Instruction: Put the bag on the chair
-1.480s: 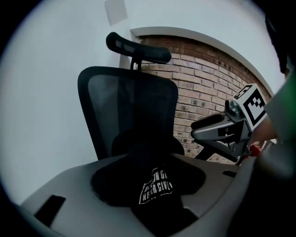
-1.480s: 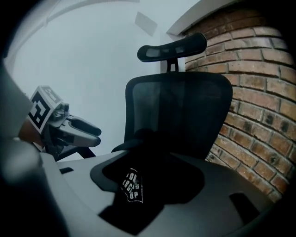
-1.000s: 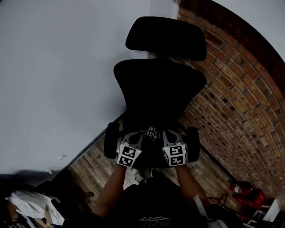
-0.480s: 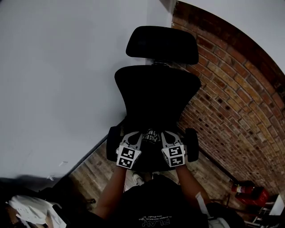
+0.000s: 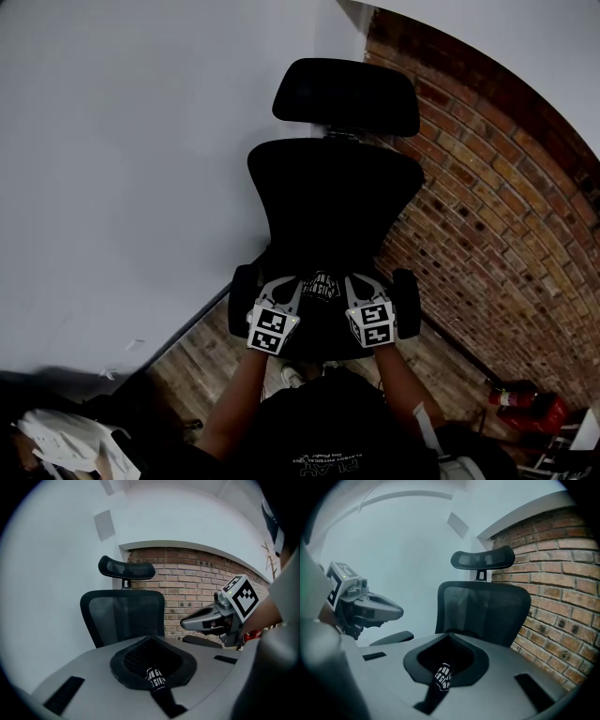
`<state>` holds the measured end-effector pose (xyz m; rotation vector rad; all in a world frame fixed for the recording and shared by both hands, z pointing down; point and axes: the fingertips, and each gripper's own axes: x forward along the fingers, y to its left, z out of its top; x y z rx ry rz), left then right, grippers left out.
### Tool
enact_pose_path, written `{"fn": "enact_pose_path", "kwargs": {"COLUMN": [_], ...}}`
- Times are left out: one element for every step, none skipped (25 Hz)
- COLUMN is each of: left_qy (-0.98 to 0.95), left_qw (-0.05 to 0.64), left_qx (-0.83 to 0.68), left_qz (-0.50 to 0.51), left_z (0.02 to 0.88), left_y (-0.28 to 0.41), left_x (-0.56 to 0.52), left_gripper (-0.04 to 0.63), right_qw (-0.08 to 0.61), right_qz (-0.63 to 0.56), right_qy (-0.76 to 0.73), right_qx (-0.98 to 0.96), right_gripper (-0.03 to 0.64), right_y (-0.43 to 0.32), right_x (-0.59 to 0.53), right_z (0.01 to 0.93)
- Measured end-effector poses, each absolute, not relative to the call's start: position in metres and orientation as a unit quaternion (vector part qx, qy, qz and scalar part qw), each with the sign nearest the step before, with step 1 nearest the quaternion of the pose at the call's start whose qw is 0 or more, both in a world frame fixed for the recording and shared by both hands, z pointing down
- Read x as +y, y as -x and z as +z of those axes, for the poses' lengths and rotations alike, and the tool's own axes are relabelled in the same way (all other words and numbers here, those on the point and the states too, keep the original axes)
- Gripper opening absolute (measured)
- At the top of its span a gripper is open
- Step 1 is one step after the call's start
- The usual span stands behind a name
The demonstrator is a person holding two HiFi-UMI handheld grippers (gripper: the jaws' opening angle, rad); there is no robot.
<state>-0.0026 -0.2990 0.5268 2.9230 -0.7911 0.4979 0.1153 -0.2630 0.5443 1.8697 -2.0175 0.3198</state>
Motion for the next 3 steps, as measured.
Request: {"fn": "enact_pose_path", "kwargs": {"left_qy": [-0.952, -0.951, -0.951], "left_qw": [0.035, 0.034, 0.033], "left_qx": [-0.257, -0.257, -0.258], "left_qz": [0.164, 0.166, 0.168], "left_z": [0.5279, 0.5292, 0.5306], "left_y": [0.0031, 0.004, 0.0049], "left_x": [-0.299, -0.2992, -0.2996], "left_gripper": [0.011, 0.011, 0.011], "right_qw": [0.185, 0.185, 0.185], "right_qz": [0.114, 0.114, 0.114], "right_qy": [-0.664, -0.664, -0.664], "right_qx": [-0.716, -0.716, -0.715], "right_gripper": [0.018, 0.018, 0.018], "right_y": [-0.1152, -0.1151, -0.1149], "right_x": [-0.263, -0.2631, -0.2633], "right_z": [0.5448, 0.5453, 0.5457]}}
